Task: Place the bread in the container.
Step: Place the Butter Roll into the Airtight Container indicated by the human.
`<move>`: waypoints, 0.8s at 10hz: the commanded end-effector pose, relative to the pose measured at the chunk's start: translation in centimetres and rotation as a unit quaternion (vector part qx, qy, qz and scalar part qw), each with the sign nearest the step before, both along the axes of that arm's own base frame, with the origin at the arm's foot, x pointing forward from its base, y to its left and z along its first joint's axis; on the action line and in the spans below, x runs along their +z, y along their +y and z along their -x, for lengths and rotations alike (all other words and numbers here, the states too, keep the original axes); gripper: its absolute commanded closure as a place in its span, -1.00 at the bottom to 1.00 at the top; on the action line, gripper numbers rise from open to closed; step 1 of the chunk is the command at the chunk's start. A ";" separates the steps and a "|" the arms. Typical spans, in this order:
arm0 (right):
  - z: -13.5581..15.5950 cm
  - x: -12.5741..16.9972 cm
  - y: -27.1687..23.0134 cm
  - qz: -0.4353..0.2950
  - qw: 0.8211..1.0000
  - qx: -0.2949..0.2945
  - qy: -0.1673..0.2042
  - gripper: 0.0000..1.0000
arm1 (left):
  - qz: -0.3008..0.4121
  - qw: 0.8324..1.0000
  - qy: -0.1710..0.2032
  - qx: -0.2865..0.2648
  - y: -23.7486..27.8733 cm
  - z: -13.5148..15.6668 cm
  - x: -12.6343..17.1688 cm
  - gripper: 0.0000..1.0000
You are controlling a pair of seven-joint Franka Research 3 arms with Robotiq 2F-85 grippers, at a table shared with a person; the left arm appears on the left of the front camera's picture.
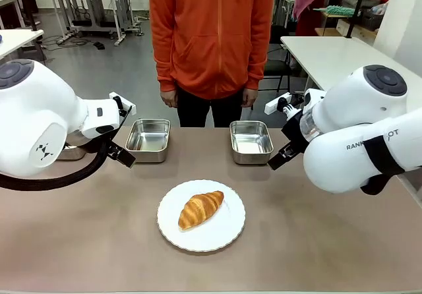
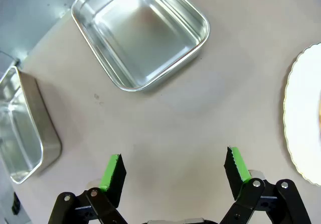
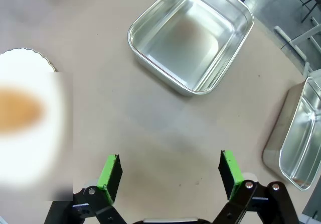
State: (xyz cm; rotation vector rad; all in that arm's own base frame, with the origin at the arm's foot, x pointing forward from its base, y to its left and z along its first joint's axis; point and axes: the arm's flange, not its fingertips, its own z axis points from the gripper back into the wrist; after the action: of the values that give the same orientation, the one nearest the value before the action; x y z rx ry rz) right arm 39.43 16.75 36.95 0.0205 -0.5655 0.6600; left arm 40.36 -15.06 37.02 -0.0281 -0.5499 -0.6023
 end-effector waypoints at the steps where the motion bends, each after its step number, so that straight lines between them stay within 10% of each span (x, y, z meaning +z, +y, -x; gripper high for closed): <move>1: 0.0 0.1 0.0 -0.001 1.000 -0.001 -0.001 -1.00 | 0.000 1.000 0.000 0.000 0.0 0.0 0.0 -1.00; 5: 0.0 0.0 0.0 0.000 1.000 0.000 0.000 -1.00 | 0.000 1.000 0.000 0.000 0.0 0.0 0.0 -1.00; 8: -2.2 6.7 -4.2 -0.040 0.999 -0.025 -0.017 -1.00 | 0.023 1.000 0.005 -0.008 2.3 -1.4 5.2 -1.00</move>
State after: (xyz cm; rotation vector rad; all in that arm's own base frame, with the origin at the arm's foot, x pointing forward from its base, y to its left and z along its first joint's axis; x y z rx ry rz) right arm 40.72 14.65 40.68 0.0361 -0.6133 0.5966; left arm 40.95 -14.59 39.32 -0.0404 -0.5653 -0.5934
